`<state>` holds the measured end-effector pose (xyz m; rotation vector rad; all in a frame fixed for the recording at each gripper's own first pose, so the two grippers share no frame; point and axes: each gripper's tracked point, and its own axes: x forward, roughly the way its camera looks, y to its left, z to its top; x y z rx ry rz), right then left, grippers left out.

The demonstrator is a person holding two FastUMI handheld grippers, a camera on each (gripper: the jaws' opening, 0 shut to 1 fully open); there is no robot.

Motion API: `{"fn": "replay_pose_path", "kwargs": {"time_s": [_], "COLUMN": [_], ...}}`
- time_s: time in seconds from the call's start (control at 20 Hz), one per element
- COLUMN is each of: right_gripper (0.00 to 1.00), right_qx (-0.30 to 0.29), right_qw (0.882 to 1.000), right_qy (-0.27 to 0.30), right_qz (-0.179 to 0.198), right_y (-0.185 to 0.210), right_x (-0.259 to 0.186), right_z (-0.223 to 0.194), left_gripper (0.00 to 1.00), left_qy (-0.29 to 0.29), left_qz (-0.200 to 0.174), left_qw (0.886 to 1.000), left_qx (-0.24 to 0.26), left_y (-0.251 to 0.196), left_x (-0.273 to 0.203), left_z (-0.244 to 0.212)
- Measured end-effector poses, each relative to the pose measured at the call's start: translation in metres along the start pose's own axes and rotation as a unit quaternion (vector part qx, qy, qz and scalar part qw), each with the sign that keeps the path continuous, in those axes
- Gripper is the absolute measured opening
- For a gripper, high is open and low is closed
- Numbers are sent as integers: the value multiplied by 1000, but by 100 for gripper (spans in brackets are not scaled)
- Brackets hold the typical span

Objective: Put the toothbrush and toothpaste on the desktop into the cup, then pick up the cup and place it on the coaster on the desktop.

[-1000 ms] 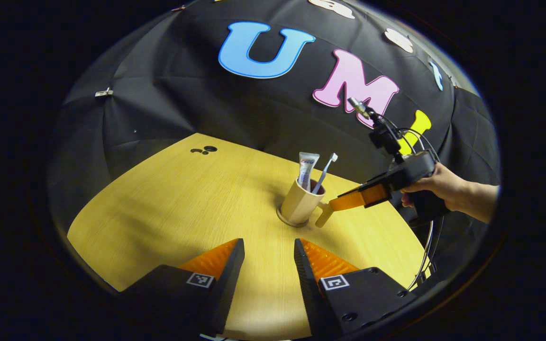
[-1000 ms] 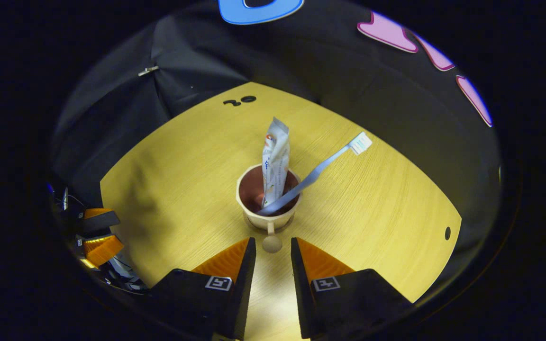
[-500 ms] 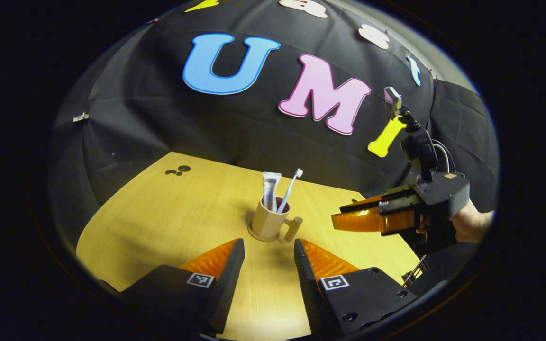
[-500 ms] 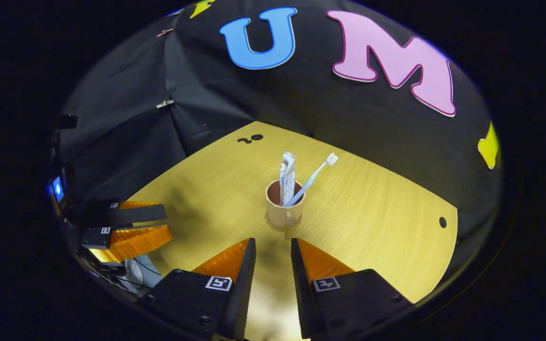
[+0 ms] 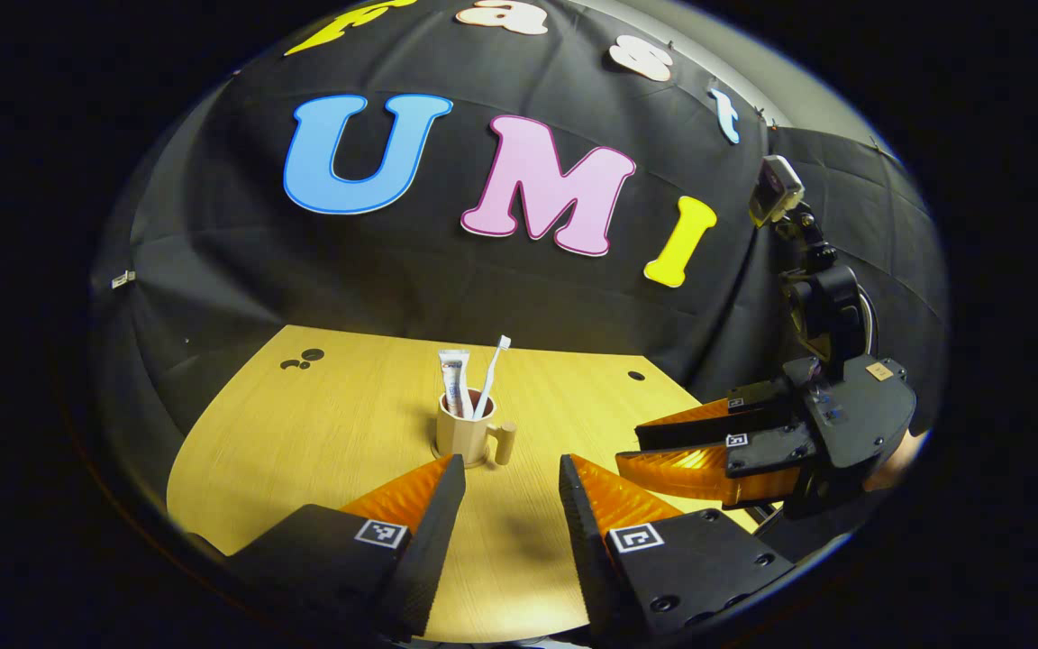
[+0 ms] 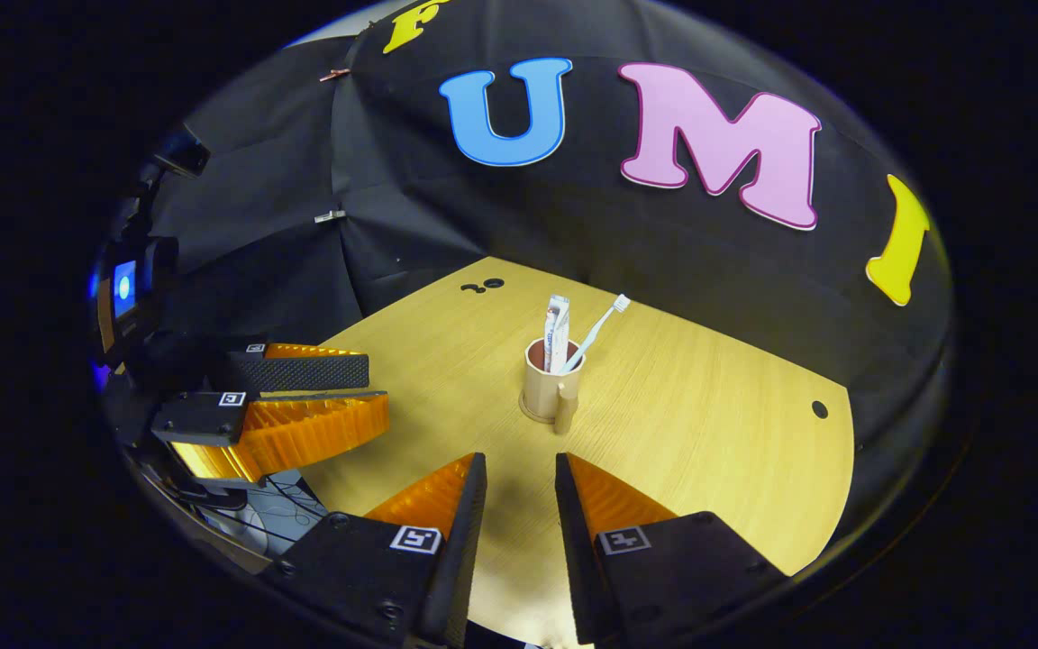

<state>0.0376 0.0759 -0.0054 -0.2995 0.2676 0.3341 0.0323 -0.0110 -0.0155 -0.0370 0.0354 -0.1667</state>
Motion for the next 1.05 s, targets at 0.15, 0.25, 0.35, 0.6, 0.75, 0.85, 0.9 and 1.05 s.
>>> {"fn": "replay_pose_path", "kwargs": {"time_s": [0.15,0.25,0.35,0.6,0.75,0.85,0.9,1.05], "right_gripper": [51,53,54,54,63,68,69,71], "right_qx": [30,43,52,52,52,48,47,51], "right_qw": [999,998,997,997,997,996,996,996], "right_qy": [-31,-46,-56,-56,-56,-65,-69,-67], "right_qz": [-9,-11,-7,3,16,24,29,41], "right_y": [-2,-6,-9,-24,-28,-28,-27,-26], "right_x": [-23,-31,-40,-58,-67,-68,-67,-65], "right_z": [5,6,6,-4,-3,0,2,-4], "left_gripper": [67,68,69,78,81,82,82,83], "left_qy": [-1,-2,-6,-16,-17,-11,-7,-5], "left_qz": [-7,-8,-8,6,10,14,18,23], "left_qw": [1000,1000,1000,1000,1000,1000,1000,1000], "left_qx": [7,12,14,5,2,5,6,14], "left_y": [-9,-14,-19,-36,-47,-53,-54,-60], "left_x": [-11,-15,-16,-19,-20,-20,-20,-16], "left_z": [-4,-5,-4,0,0,-3,-5,-7]}}
